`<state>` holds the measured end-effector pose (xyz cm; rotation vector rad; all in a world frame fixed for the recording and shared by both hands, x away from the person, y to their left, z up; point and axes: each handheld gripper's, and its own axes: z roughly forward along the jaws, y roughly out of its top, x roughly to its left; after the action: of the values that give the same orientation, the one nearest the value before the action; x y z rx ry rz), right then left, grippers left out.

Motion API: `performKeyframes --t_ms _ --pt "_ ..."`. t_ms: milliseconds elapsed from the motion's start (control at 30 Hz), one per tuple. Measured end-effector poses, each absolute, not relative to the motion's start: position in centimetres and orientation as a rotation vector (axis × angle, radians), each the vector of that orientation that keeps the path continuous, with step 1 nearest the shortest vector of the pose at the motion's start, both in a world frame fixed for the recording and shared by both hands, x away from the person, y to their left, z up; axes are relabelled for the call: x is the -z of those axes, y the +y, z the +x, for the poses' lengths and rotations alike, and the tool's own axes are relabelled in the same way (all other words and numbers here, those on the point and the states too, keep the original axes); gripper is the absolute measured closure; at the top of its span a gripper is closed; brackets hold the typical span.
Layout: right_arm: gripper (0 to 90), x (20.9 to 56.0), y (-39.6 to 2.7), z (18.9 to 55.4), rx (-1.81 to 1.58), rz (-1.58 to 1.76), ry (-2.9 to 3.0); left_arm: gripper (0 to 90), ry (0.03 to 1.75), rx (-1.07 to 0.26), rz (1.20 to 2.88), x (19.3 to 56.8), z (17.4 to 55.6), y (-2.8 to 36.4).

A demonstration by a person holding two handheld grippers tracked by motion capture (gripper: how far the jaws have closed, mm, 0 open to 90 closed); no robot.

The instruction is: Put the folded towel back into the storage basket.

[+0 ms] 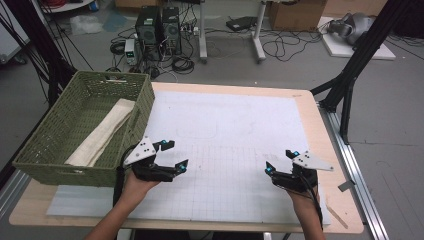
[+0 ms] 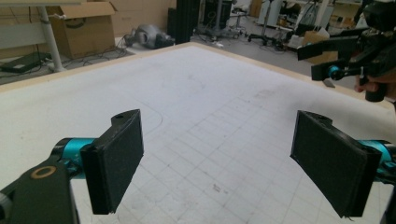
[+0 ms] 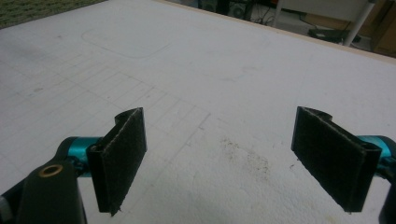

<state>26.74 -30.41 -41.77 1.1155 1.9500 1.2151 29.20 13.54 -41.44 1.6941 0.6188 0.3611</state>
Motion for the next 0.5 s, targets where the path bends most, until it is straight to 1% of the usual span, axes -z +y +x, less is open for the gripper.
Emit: performKeyframes --t_ms 200,500 --pt "16.9 42.3 -30.7 26.7 -1.196 1.138 1.944 17.2 0.646 -0.353 1.714 42.7 29.4 13.5" --pt "16.9 42.4 -30.9 26.5 -1.195 1.145 1.936 17.3 0.648 -0.352 1.717 42.7 29.5 13.4"
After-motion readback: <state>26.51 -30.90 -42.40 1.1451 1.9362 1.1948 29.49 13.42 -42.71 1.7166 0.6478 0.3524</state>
